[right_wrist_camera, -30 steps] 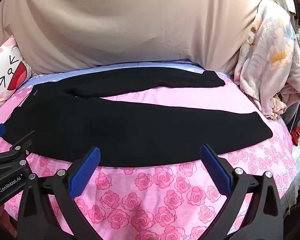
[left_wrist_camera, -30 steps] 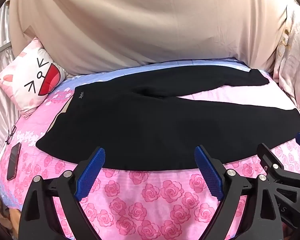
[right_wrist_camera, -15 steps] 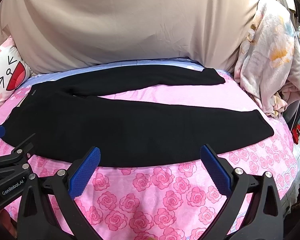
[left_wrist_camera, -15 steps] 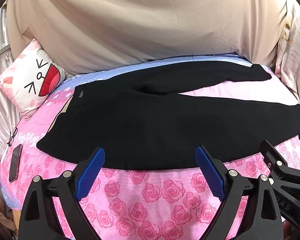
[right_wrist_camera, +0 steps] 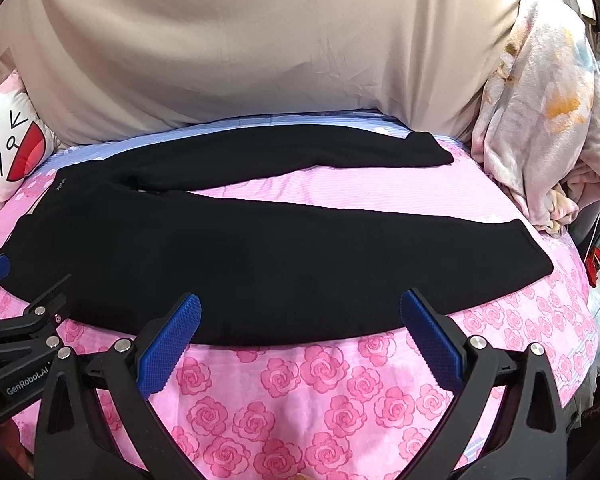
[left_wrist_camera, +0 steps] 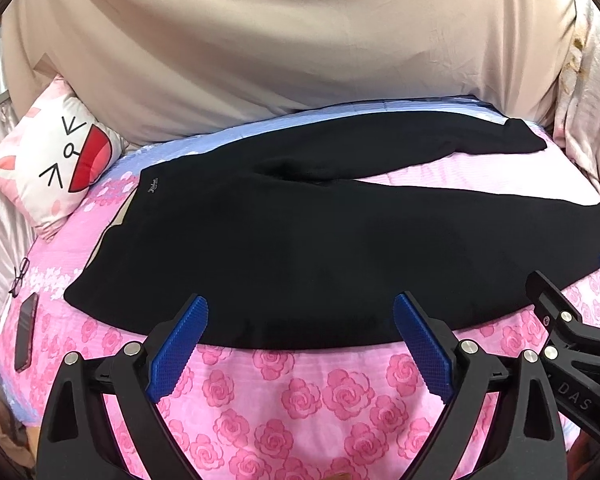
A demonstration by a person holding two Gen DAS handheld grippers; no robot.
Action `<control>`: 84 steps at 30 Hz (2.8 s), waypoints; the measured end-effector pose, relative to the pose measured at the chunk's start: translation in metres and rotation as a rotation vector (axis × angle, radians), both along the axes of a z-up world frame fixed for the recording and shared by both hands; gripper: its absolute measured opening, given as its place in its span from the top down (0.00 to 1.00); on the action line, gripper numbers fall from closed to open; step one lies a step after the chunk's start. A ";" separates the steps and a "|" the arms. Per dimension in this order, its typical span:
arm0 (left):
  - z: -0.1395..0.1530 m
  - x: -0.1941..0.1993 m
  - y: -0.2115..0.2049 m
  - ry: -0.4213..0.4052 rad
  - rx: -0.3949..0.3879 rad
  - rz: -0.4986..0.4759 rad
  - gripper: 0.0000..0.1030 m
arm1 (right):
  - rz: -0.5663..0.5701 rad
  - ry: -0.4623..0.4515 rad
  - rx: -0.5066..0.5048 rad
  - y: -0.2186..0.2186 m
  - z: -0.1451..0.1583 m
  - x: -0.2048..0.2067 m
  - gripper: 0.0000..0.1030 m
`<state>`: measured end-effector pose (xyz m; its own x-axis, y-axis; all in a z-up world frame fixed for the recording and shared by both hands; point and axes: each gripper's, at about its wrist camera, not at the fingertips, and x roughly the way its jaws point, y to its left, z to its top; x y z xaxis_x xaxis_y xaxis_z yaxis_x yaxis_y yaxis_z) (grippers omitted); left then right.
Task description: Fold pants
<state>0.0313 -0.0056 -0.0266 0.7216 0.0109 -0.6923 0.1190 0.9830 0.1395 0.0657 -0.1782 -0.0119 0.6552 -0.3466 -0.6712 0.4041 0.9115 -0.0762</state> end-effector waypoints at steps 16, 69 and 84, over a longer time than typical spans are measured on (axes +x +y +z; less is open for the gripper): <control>-0.001 0.029 0.010 0.027 -0.060 0.039 0.11 | -0.001 0.012 0.006 -0.008 -0.001 0.024 0.05; 0.009 0.191 0.080 0.026 -0.033 0.158 0.11 | -0.059 0.059 -0.021 -0.371 -0.007 0.254 0.05; -0.027 0.354 0.257 0.125 -0.078 0.443 0.11 | -0.027 0.126 0.121 -0.445 -0.074 0.313 0.04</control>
